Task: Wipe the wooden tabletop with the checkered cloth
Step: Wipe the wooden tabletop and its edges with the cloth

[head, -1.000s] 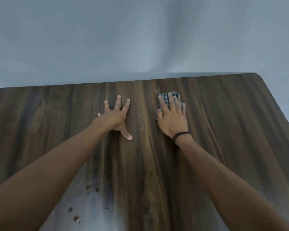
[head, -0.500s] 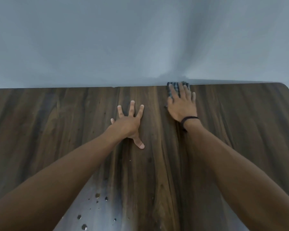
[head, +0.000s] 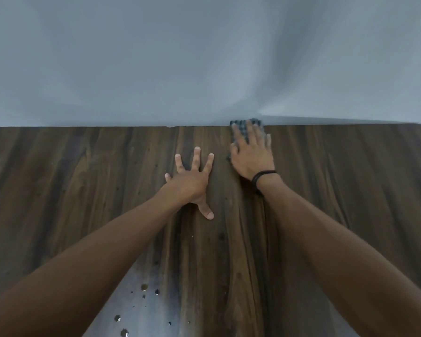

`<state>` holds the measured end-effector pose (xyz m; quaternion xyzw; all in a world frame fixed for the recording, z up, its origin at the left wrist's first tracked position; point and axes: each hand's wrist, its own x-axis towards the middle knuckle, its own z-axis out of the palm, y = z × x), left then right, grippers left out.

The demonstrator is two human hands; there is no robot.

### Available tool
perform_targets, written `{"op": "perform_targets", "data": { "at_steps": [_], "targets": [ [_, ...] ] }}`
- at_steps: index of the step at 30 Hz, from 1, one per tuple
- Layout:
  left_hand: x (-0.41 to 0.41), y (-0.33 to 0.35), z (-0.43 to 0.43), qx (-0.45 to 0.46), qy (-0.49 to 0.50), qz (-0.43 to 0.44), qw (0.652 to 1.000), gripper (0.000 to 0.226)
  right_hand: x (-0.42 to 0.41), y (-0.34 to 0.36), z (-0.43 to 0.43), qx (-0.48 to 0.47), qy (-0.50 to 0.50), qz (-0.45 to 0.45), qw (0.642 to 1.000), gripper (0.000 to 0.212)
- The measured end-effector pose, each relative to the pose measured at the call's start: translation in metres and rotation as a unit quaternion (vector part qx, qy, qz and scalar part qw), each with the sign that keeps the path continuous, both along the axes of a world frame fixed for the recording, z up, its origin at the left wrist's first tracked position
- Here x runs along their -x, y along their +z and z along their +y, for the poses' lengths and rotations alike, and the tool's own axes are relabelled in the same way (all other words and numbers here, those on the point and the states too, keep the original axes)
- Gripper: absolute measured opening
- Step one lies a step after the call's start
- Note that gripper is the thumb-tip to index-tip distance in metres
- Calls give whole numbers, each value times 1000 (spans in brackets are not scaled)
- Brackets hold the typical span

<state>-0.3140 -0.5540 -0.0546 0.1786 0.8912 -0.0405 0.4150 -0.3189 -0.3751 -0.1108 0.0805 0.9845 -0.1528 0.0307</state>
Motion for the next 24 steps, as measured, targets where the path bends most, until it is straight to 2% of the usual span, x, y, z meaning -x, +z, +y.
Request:
{"op": "perform_targets", "data": {
  "at_steps": [3, 7, 10, 13, 16, 17, 20, 24],
  "targets": [
    [-2, 0, -3, -7, 2, 10, 1000, 156, -1, -1, 4, -18, 93, -7, 995, 58],
    [0, -3, -2, -11, -1, 4, 1000, 156, 5, 3, 9, -4, -6, -10, 1000, 59],
    [1, -1, -1, -5, 1, 3, 1000, 156, 1, 0, -6, -3, 48, -7, 999, 58],
    [1, -1, -1, -9, 4, -1, 1000, 156, 0, 2, -14, 2, 11, -9, 1000, 58],
    [-2, 0, -4, -18, -7, 7, 1000, 154, -8, -1, -13, -5, 76, -9, 997, 57],
    [-1, 2, -8, -26, -11, 11, 1000, 152, -9, -1, -8, -2, 72, -11, 997, 57],
    [8, 4, -25, -30, 3, 15, 999, 150, -16, 1, -7, 3, -41, 3, 999, 58],
    [13, 1, -41, 4, 14, 19, 1000, 152, -26, -4, -15, -22, 80, 8, 997, 57]
  ]
}}
